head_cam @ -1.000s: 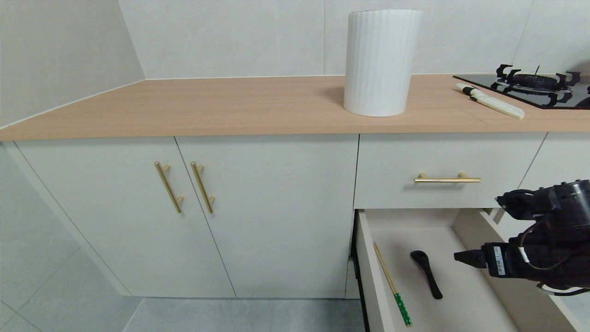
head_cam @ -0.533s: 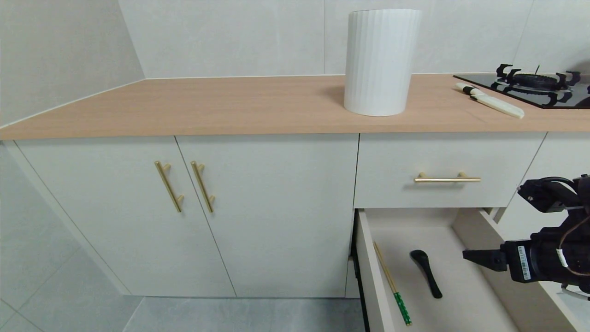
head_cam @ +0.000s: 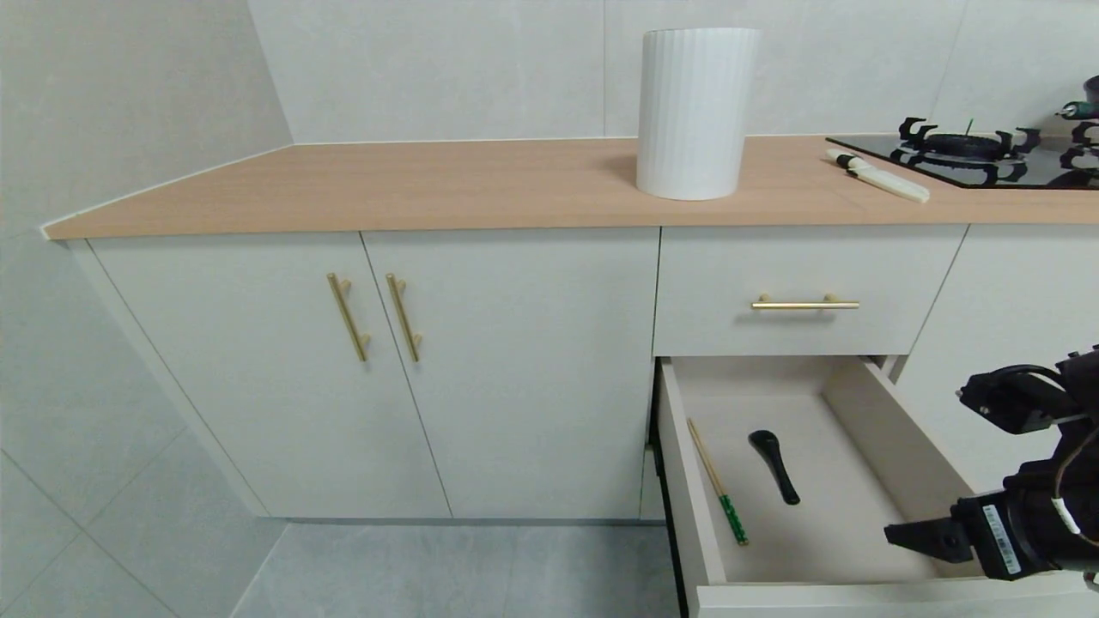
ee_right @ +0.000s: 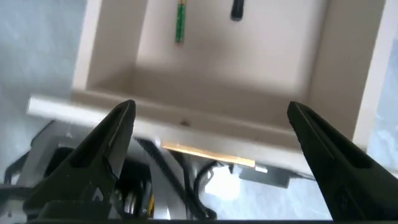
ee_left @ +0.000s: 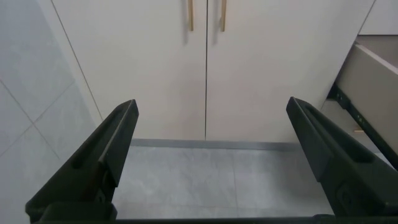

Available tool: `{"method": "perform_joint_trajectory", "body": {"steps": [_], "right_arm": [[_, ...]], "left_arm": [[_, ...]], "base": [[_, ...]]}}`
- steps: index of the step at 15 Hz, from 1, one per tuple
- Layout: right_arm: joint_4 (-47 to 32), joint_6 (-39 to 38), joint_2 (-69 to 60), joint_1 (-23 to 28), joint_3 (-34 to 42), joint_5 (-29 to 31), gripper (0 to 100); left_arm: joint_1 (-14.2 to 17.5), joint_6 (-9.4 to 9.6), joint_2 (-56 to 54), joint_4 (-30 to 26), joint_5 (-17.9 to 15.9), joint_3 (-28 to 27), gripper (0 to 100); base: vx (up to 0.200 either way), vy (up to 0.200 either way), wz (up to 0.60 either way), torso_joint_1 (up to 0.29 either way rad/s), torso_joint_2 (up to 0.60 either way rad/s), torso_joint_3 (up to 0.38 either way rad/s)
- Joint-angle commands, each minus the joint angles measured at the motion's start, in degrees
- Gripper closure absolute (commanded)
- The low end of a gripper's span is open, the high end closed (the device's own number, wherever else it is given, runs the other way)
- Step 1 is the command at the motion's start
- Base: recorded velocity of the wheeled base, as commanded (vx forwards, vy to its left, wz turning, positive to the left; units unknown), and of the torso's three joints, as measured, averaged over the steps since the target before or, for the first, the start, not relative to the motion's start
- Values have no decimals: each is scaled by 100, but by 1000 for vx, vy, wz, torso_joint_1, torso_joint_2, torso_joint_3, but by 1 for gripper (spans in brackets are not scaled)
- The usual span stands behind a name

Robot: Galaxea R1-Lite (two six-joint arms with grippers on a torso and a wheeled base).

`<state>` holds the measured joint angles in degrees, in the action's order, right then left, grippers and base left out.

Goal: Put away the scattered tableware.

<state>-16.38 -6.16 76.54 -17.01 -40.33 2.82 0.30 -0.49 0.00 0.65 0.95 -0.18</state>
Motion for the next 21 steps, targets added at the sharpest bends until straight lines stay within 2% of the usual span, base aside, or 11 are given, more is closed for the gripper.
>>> {"method": "perform_joint_trajectory", "body": {"steps": [1,5,7,11,21], "right_arm": [[-524,-8,177,-84,-327,-9,0],[-1798,-8,634,-110,-810,-211,0],[-1851,53,994,-110,-801,-431,0],[-1851,79,1600,-110,-793,-440,0],[-1851,36,2128,-101,-836,-387,0]], "left_arm": [[5,-4,0,6,2,1,0],[5,5,0,6,2,1,0],[5,5,0,6,2,1,0],[5,-4,0,14,2,1,0],[5,-4,0,6,2,1,0]], "base": [[0,0,0,0,0,0],[0,0,0,0,0,0],[0,0,0,0,0,0],[0,0,0,0,0,0],[0,0,0,0,0,0]]}}
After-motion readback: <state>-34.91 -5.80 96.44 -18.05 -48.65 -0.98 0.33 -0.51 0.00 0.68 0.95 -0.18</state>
